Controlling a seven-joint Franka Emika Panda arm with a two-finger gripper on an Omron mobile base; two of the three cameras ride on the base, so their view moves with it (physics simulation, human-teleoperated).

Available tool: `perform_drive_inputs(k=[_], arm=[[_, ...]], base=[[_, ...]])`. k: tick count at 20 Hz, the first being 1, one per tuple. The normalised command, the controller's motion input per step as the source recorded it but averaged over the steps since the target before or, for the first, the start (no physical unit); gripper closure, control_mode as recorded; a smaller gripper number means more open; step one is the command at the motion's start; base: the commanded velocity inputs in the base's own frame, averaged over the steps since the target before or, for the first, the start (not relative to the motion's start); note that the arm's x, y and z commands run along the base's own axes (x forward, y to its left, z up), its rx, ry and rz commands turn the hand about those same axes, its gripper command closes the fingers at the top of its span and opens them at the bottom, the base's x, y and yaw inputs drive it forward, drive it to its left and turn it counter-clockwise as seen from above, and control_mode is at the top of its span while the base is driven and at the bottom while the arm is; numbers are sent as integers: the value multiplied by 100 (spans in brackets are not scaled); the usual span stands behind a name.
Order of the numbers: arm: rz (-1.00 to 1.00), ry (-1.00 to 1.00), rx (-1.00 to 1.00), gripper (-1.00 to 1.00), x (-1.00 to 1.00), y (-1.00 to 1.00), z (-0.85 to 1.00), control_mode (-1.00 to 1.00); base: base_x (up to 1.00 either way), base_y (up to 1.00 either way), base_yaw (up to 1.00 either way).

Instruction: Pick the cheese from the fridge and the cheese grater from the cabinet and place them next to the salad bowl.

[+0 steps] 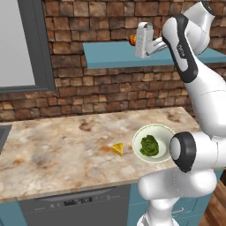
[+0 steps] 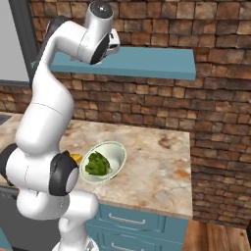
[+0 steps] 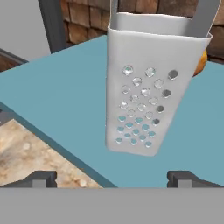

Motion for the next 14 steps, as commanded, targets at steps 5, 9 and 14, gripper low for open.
perform_drive_inputs(k=[5,9,14], arm=[[0,5,0,-100,36,0,1,-100],[0,6,1,-100,35,0,5,-100],[0,3,0,-100,24,0,9,-100]], base=[[0,0,0],[0,0,0],[0,0,0]])
